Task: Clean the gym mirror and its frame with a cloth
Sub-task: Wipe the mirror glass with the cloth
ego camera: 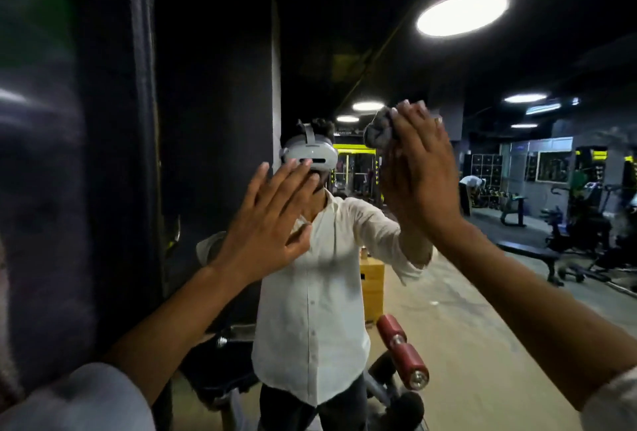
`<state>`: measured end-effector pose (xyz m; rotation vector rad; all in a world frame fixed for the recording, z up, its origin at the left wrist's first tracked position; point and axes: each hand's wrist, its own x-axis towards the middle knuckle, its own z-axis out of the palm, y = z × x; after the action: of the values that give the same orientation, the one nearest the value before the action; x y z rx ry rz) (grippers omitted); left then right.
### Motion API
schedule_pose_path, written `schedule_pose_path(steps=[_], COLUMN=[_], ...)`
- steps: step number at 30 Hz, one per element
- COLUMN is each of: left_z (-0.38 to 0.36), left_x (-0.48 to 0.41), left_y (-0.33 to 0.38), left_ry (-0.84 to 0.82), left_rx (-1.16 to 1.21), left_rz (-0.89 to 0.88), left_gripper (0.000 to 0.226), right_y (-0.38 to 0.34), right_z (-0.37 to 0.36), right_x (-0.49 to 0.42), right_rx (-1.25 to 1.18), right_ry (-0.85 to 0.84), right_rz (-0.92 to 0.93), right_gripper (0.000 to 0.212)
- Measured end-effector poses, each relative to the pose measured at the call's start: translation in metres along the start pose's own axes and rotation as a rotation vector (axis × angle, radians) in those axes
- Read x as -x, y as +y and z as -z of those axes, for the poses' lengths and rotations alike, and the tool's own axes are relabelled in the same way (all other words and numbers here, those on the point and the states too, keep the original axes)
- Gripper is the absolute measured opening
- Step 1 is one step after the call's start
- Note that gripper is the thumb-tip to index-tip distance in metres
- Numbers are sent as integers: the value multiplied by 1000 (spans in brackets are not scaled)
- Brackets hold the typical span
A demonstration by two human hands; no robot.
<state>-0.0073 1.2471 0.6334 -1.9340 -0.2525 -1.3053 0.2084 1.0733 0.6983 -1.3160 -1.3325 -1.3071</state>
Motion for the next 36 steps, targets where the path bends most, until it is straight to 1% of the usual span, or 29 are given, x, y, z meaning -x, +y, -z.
schedule_pose_path(steps=[1,2,4,5,6,7,10,11,12,13,14,17,18,19,22,23,24,26,28,30,32,33,34,36], left_z=[-1,-2,-3,-4,-5,-5,-9,-9,-9,-8,-7,-9,-10,-12,-14,-14,-15,-18,-21,-24,-26,-25,-24,-20], left_x=[-16,-30,-54,-63,-72,-78,-92,-98,-107,-116,-125,-138,-137,-135,-130,-127,-124,-113,-92,-65,-33,-18,-5,16], left_y=[3,6,13,16,18,20,22,20,19,18,18,22,22,23,25,27,31,43,59,76,88,92,93,96], left_ry=[9,13,11,11,12,16,56,70,77,77,72,31,27,27,11,1,-4,-7,-24,-54,-82,-101,-124,-172], left_rx=[-7,-14,-35,-49,-64,-76,-91,-93,-94,-93,-91,-115,-129,-140,-169,-172,-166,-143,-119,-100,-94,-99,-107,-112], left_rz=[3,-1,-22,-24,-21,-14,1,-2,-2,1,5,16,16,15,22,21,20,20,8,-3,-20,-32,-44,-59], left_gripper=[81,83,84,84,85,86,80,76,73,72,75,84,85,85,86,87,87,88,87,87,86,83,81,79], right_y=[-1,-1,8,18,29,39,58,57,54,51,49,65,78,91,117,115,109,92,73,62,63,67,70,69], right_z=[-2,-5,-7,-2,4,10,24,23,19,14,10,22,30,38,56,56,51,33,15,8,11,15,17,19], right_x=[1,8,26,25,15,0,-48,-56,-59,-58,-53,-50,-57,-65,-79,-75,-66,-28,28,87,123,127,124,113], right_rx=[-7,10,73,105,124,119,37,29,26,26,30,126,161,168,59,24,5,0,-18,-28,0,20,27,-5], right_ry=[-16,-62,-183,-222,-220,-176,3,47,58,41,1,-179,-195,-167,43,93,113,71,-63,-199,-310,-327,-317,-256], right_rz=[21,98,313,389,420,394,126,80,72,102,176,487,522,486,132,53,11,37,190,387,528,558,538,370], right_gripper=[58,62,70,72,71,69,54,52,52,55,60,79,82,79,55,51,52,62,71,67,66,67,68,69])
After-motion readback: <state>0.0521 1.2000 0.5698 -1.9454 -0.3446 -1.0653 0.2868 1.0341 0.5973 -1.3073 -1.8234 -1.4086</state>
